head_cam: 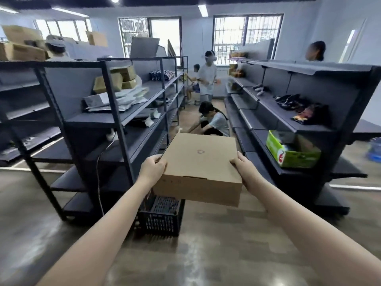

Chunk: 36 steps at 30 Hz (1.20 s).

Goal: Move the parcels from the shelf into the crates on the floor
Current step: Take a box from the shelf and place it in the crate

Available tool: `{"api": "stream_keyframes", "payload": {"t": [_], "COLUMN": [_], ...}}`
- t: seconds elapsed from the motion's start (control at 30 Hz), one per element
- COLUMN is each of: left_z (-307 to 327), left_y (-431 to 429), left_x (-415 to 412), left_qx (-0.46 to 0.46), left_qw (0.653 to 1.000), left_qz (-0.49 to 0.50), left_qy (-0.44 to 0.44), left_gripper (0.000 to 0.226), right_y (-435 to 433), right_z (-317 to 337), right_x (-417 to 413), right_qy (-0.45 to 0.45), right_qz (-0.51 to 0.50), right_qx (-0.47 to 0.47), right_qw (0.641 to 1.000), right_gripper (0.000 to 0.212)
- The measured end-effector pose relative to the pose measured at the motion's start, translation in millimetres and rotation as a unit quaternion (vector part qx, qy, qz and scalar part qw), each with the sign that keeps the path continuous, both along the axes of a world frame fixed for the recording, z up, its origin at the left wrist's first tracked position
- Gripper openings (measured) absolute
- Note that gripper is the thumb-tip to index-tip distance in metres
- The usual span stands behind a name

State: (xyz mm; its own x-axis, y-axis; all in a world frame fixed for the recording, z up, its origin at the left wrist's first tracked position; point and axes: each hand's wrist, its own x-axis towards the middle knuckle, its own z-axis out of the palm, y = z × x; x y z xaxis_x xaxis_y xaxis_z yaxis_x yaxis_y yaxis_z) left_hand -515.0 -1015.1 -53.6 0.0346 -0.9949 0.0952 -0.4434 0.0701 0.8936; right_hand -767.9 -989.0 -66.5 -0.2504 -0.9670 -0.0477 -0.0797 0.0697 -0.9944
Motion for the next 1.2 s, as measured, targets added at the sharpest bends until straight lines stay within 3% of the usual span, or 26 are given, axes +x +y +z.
{"api": "stream_keyframes", "payload": {"t": [0.5,0.7,0.97,1.2], "left_z": [-3.8,-22.1,-21.0,-28.6], "left_y": [-245.2,-345.9,-474.5,-554.6], "left_x": [-68.6,-110.9,-173.5,-177.0], "left_qx": [-0.011,-0.009,0.011,0.029], "left_qw": [1.000,0.999,0.996,0.990], "left_qz": [-0.003,0.036,0.091,0.137], "left_qy": [0.004,0.008,0.022,0.011], "left_gripper": [0.035,0.034,0.038,0.037], "right_y": [-230.4,-348.0,-507.7,-619.9], "right_z": [-4.7,-15.5,-6.4,-10.4], "right_x": [-67.0,-110.4,-175.2,-180.2], "right_qy": [-0.004,-0.007,0.028,0.051], "right_qz": [-0.016,0.024,0.075,0.142], "right_qx": [0.001,0.006,0.001,0.020], "right_qw": [1.000,1.000,0.997,0.988], "right_gripper": [0.041,0.035,0.043,0.039]}}
